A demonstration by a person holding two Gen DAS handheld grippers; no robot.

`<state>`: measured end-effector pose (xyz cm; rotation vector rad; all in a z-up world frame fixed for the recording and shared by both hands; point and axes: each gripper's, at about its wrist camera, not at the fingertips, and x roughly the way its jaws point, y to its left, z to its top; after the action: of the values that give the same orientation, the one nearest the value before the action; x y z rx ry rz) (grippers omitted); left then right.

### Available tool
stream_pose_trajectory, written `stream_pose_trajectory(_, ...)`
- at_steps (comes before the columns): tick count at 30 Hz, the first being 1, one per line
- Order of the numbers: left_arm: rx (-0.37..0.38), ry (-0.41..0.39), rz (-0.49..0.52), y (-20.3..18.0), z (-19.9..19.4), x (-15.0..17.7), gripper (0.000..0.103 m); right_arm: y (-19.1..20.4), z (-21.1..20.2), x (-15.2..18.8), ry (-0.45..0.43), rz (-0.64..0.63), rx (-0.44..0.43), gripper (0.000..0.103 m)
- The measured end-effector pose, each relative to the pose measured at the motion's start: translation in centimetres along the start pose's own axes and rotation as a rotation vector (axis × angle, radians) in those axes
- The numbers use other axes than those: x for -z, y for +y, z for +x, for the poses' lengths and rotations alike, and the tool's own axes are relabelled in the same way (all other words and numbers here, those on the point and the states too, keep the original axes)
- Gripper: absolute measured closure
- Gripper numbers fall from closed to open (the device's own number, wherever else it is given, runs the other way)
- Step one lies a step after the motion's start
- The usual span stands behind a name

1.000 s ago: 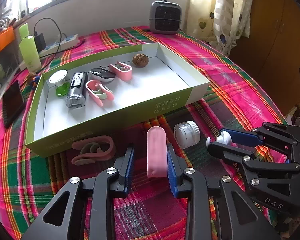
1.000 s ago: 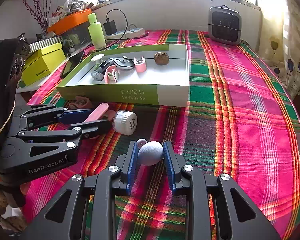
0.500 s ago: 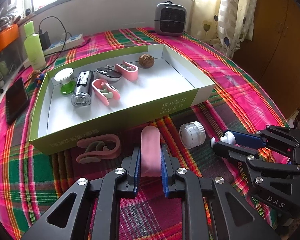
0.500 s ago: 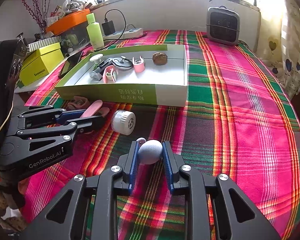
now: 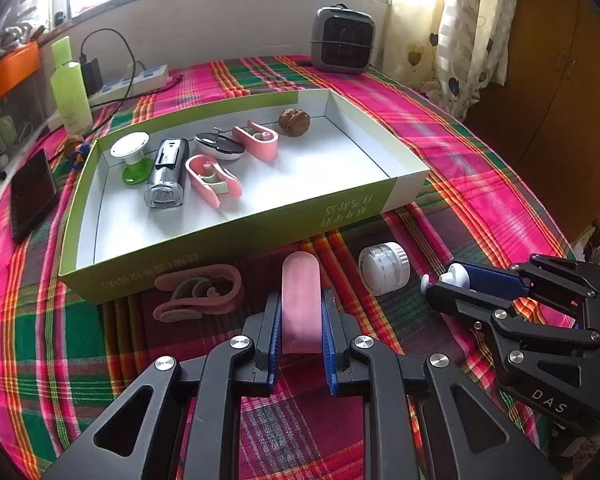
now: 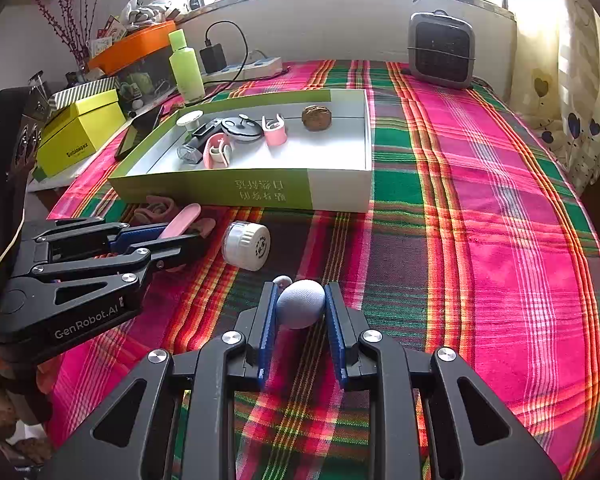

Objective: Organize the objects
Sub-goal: 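Lift the pink cylinder with the left gripper while the right gripper carries the ball over the tray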

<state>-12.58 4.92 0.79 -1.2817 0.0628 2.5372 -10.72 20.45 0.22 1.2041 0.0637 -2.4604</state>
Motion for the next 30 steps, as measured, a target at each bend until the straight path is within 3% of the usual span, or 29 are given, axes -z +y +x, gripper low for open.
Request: stream_pose_trajectory(30,0.011,-0.028,-0.024,0.5,-1.5,0.2,0.087,0.3,-0.9,-0.4,-0.022,0.026,-0.04,0.078)
